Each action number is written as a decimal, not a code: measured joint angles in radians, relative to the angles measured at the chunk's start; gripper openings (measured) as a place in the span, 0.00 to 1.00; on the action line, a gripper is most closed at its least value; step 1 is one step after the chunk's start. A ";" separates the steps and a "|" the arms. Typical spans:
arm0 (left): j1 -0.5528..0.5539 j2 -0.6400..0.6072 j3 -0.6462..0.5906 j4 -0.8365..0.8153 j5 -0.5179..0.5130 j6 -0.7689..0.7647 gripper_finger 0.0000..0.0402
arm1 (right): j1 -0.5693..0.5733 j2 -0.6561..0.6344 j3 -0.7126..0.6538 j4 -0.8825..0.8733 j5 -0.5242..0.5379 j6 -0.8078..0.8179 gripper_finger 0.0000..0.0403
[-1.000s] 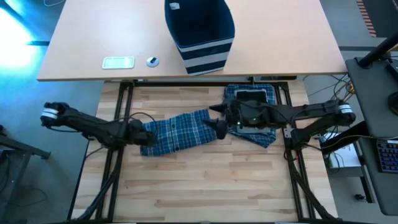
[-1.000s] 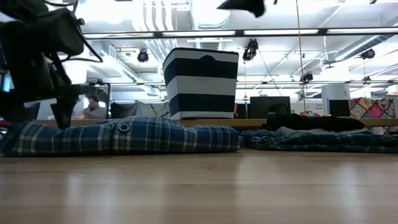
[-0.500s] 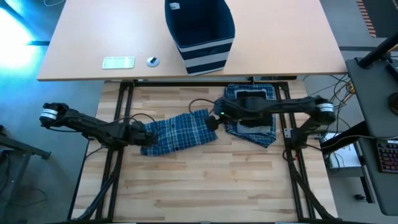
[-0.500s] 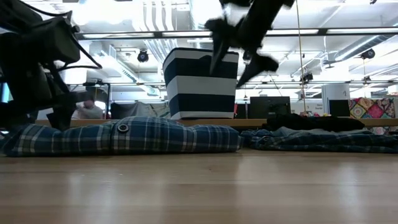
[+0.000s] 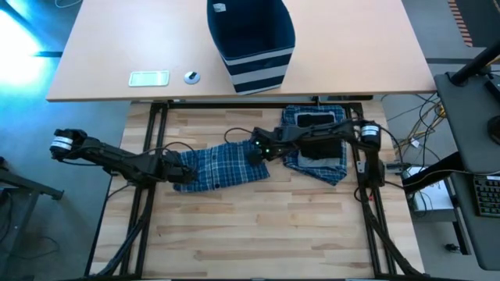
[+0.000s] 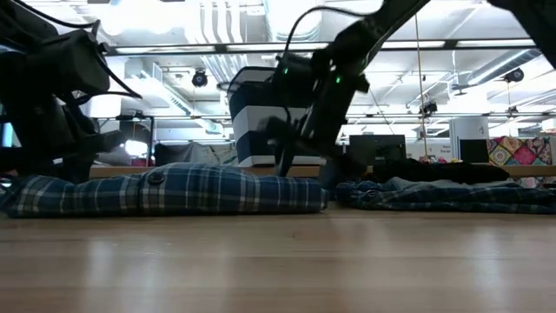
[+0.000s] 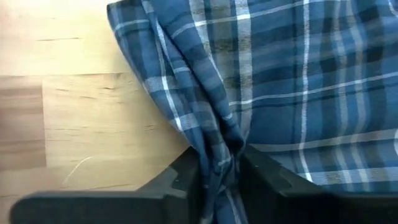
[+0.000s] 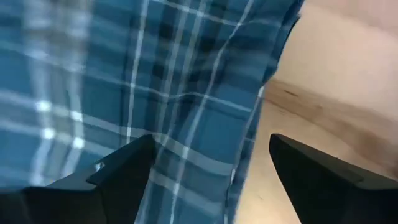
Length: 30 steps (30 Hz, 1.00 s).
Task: Fold Laundry from Bin
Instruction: Stack the blue patterned long sleeve on the black boxer short
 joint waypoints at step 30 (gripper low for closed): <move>-0.006 0.315 0.437 0.320 0.137 0.561 0.00 | -0.023 0.006 0.426 -0.771 0.096 -0.443 0.04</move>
